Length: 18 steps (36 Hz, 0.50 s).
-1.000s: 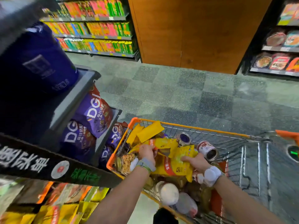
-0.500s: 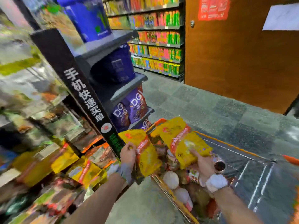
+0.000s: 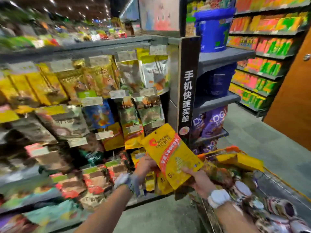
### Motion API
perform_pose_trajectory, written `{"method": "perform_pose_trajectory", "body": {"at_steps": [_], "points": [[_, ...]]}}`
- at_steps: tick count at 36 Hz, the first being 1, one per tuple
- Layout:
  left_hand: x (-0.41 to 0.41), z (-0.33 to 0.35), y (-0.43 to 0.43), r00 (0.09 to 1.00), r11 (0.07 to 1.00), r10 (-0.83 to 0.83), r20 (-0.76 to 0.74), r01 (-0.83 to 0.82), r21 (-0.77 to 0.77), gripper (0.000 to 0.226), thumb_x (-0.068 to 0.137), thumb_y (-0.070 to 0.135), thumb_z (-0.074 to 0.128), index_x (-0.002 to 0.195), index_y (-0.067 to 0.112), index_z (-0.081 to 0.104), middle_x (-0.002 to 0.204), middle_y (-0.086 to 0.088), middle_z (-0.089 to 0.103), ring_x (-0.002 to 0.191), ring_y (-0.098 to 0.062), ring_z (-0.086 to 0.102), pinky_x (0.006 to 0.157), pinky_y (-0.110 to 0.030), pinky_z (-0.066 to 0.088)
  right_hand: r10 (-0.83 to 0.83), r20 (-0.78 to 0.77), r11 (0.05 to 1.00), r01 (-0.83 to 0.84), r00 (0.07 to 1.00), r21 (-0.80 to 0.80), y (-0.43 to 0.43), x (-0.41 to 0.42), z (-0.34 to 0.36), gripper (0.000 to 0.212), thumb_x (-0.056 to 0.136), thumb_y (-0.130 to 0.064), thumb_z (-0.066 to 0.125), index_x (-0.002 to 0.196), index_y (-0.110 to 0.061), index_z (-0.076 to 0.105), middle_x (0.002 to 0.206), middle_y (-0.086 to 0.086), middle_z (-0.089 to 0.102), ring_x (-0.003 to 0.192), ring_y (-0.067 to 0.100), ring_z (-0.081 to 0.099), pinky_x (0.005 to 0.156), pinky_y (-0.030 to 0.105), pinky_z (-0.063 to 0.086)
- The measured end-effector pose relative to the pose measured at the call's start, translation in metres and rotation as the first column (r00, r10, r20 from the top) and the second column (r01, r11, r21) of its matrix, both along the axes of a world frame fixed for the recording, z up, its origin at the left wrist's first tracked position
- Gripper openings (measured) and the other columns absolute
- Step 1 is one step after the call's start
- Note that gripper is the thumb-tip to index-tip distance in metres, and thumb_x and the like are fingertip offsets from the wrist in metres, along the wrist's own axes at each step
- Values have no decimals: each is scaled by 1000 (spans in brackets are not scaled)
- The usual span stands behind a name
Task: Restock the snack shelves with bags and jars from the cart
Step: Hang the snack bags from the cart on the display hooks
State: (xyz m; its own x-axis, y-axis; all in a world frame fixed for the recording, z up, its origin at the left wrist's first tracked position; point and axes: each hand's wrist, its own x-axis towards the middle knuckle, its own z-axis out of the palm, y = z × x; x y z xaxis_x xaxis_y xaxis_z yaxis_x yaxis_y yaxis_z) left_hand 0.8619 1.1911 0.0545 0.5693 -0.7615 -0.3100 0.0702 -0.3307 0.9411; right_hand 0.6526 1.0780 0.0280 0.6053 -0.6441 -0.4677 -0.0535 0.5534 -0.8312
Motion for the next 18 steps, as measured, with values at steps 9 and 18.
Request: {"method": "perform_pose_trajectory", "body": {"at_steps": [9,18], "points": [[119,-17,80,947,990,91,-309,-120,-78,32,92,45,60,82,16,70,77,-6,66,58,-24,59,48,-29,41,140,30,990,-140,990,-3,69,117,0,79,68,-29,88,139,-18,56,127,5,69,114,27,67,87,46,56],[213,-34,128,1000,997,22,-9,-21,73,48,73,42,89,76,7,56,72,-14,53,55,-18,52,56,-29,41,153,-15,986,-154,988,-62,109,195,-8,30,88,-15,71,115,-22,62,109,-6,71,93,8,65,81,26,49]]}}
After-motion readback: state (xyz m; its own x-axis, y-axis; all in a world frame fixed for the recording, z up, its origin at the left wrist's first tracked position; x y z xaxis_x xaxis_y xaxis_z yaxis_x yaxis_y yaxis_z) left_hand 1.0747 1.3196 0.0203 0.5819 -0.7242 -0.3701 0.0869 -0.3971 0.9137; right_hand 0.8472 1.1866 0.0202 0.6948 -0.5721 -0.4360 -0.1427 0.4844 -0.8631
